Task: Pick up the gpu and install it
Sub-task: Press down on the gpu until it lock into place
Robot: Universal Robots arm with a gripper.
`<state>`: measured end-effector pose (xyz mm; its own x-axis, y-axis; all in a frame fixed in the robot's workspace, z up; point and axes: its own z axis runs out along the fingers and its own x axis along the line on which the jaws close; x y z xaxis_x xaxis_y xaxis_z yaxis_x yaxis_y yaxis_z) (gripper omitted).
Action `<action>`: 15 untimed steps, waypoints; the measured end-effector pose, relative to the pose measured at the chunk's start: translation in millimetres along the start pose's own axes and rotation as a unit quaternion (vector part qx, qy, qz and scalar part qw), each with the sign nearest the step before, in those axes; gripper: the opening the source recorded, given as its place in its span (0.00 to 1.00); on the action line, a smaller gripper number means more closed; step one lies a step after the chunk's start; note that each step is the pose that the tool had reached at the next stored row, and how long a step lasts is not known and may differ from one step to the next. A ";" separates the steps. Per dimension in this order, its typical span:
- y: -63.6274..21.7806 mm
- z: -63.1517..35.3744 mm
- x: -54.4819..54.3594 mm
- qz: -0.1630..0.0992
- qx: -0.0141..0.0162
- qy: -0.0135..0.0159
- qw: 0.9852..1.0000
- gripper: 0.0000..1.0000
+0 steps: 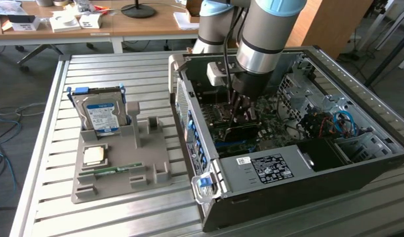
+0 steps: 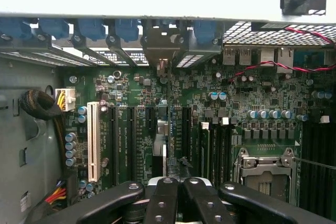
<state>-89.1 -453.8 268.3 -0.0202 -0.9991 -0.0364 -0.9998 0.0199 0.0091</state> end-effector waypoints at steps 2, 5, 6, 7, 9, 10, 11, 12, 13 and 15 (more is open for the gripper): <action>0.0 0.1 0.0 0.000 0.000 0.000 1.000 0.11; 0.0 0.3 0.0 0.000 0.000 -0.002 1.000 0.11; 0.0 0.4 0.0 0.000 0.000 -0.003 1.000 0.11; 0.0 0.4 0.0 0.000 0.000 -0.003 1.000 0.11; 0.0 0.7 0.1 0.000 0.000 -0.004 1.000 0.11; 0.0 0.8 0.0 0.000 0.000 -0.005 1.000 0.11; 0.0 0.9 0.0 0.000 0.000 -0.006 1.000 0.11; 0.0 1.0 0.0 0.000 0.000 -0.006 1.000 0.11; 0.0 1.1 0.1 0.000 0.000 -0.007 1.000 0.11; 0.0 1.3 0.1 0.000 0.000 -0.008 1.000 0.11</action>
<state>-89.1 -453.8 267.0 -0.0201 -0.9985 -0.0517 -0.9998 0.0197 0.0094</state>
